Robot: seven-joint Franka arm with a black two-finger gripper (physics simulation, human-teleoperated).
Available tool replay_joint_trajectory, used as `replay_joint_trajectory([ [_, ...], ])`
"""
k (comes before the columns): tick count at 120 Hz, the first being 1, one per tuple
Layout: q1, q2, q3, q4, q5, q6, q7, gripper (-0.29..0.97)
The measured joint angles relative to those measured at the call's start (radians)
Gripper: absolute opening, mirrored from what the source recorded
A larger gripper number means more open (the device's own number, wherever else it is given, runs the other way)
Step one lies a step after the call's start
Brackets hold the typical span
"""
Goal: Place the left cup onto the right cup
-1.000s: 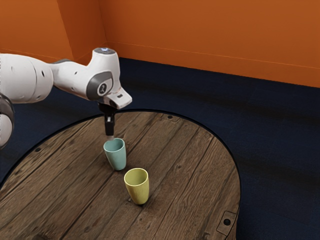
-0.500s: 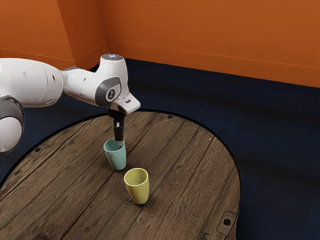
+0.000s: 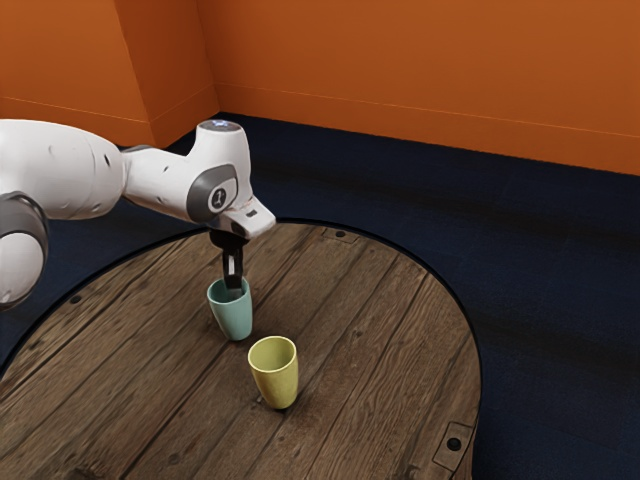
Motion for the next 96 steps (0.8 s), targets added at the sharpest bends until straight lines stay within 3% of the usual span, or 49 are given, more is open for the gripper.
replay_joint_trajectory([
  [30,0.001,-0.019,0.000,0.002,-0.004,0.000,-0.002,-0.07],
  [96,-0.036,-0.172,0.000,-0.001,0.008,-0.059,-0.026,-0.11],
])
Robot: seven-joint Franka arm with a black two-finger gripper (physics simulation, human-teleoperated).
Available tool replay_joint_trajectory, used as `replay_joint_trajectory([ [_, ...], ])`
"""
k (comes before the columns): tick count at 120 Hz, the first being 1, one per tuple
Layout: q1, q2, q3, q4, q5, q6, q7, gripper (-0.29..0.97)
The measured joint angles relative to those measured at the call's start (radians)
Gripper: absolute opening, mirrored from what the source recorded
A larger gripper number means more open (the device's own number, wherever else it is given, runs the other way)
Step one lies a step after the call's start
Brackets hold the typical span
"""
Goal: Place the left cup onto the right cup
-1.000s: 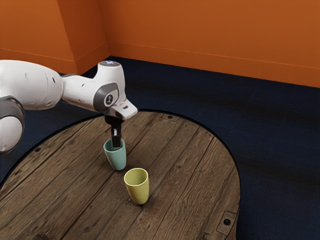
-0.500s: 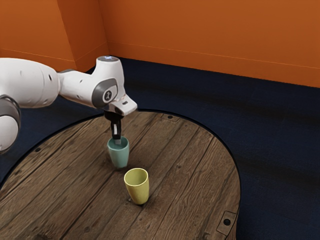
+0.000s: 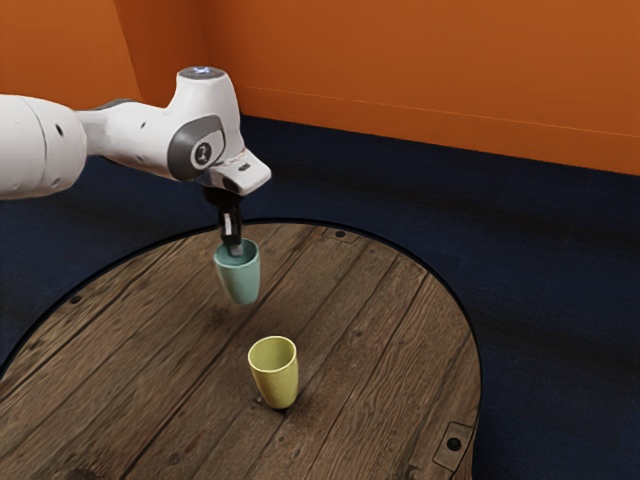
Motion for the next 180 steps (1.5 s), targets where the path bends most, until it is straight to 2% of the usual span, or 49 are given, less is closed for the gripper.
replay_joint_trajectory([
  [34,-0.061,-0.093,0.000,-0.053,0.002,-0.040,-0.029,-0.11],
  [78,-0.173,-0.149,0.000,-0.063,0.046,-0.074,-0.088,-0.11],
  [103,-0.214,-0.191,0.000,-0.120,0.053,-0.087,-0.132,-0.11],
  [141,-0.261,-0.208,-0.002,-0.162,0.054,-0.092,-0.198,-0.11],
  [180,-0.266,-0.220,-0.002,-0.211,0.053,-0.094,-0.255,-0.11],
])
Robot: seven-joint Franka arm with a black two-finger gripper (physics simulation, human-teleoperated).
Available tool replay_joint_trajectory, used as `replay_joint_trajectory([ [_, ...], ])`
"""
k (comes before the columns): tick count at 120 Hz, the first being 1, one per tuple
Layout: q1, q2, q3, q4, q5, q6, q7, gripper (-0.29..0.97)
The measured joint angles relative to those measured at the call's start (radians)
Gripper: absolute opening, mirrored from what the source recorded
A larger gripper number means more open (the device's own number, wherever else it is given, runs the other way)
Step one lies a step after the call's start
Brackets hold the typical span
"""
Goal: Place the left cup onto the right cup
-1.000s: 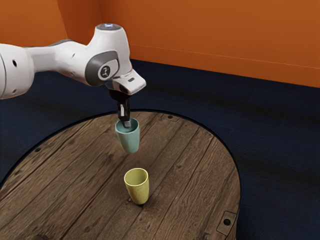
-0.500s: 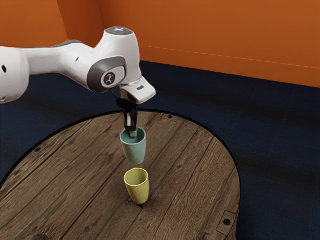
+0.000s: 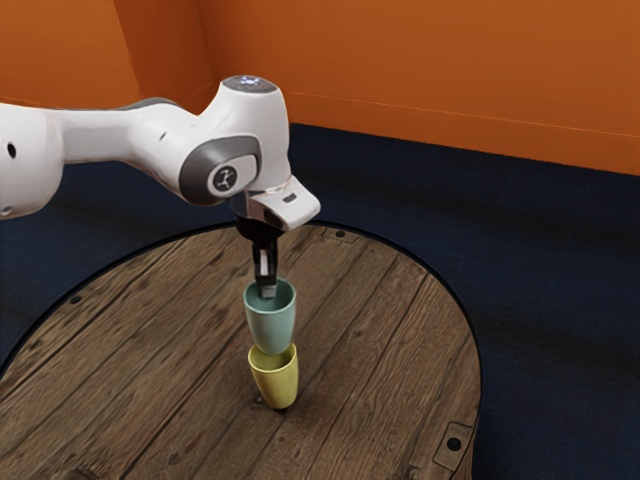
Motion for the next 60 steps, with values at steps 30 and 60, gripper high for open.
replay_joint_trajectory([
  [30,-0.002,0.003,-0.001,-0.016,-0.001,0.002,-0.036,-0.11],
  [60,0.000,0.038,0.000,-0.016,-0.003,0.009,-0.060,-0.11],
])
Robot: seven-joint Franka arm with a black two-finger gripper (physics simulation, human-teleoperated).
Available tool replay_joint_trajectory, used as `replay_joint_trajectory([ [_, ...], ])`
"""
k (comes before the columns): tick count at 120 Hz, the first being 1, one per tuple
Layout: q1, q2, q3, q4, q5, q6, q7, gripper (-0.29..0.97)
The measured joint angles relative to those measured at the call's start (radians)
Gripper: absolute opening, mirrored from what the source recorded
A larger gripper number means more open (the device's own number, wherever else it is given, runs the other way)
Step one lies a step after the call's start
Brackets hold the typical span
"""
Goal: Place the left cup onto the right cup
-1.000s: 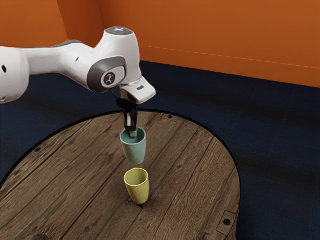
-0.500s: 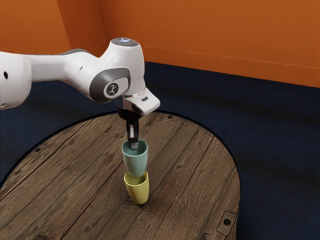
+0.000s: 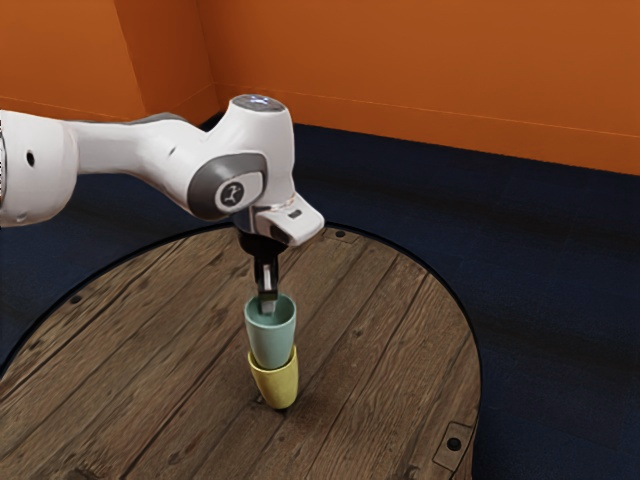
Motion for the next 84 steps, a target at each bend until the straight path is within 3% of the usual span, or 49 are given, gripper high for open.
replay_joint_trajectory([
  [14,-0.001,0.008,0.000,0.000,-0.002,0.001,-0.008,-0.09],
  [34,-0.002,0.009,0.000,0.001,-0.008,-0.001,-0.012,0.28],
  [49,-0.002,0.004,0.000,0.002,-0.010,-0.002,-0.015,0.46],
  [84,-0.004,-0.028,-0.001,0.003,-0.011,-0.010,-0.018,0.62],
])
